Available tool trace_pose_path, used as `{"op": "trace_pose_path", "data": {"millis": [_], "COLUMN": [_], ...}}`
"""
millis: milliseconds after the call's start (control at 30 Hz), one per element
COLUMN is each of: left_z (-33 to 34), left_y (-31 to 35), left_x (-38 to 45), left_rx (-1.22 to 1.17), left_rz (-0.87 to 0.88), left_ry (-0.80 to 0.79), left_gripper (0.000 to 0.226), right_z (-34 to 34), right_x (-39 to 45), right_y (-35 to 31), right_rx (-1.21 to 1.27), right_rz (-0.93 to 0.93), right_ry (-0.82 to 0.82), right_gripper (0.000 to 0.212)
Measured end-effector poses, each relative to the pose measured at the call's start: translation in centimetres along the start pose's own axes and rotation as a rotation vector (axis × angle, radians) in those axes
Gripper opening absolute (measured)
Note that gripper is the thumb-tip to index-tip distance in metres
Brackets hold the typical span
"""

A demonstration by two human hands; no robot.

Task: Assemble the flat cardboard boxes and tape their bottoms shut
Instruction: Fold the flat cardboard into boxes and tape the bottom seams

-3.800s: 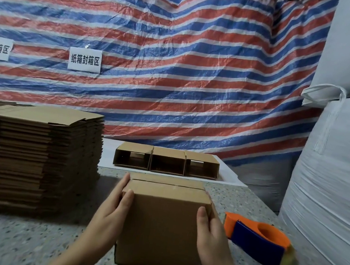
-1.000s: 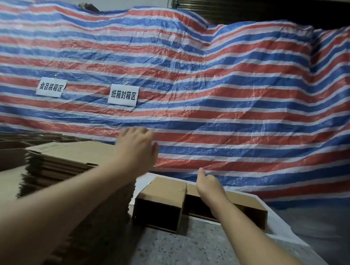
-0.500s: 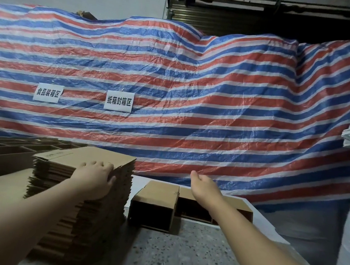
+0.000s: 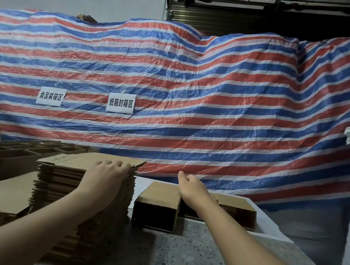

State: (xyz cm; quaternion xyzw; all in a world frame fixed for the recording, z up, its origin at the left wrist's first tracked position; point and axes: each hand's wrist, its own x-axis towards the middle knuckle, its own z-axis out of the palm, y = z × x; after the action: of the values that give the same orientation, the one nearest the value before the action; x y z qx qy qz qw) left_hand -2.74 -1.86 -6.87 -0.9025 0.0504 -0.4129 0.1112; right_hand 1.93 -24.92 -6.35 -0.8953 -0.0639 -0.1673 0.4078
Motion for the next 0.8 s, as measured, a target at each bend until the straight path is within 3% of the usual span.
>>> {"op": "trace_pose_path", "data": {"millis": [233,367,533,733,800], "left_z": [-7.7,-11.5,-14.6,-15.3,-15.0], "left_y": [1.1,1.4,0.9,1.5,1.9], "left_x": [1.5,2.9,3.2,4.0,4.5], "left_rx": [-0.5,-0.688,-1.031,-1.446,-1.518], "left_rz": [0.058,0.027,0.027,-0.124,-0.206], "left_ry": [0.275,0.34,0.166,-0.033,-0.046], "left_gripper": [0.023,0.025,0.016,0.026,0.031], "right_z": [-2.1,-6.1,-11.2,-14.9,-15.7], "right_x": [0.8,1.2,0.3,-1.9,-2.4], "right_y": [-1.6,-2.3,-2.6,-2.8,-2.8], "right_rx": [0.285,0.442,0.642,0.652,0.664], "right_rz": [-0.099,-0.149,-0.143,-0.158,-0.135], "right_ry": [0.07,0.19,0.329,0.377,0.401], "right_gripper": [0.055,0.055,0.075,0.078,0.07]}}
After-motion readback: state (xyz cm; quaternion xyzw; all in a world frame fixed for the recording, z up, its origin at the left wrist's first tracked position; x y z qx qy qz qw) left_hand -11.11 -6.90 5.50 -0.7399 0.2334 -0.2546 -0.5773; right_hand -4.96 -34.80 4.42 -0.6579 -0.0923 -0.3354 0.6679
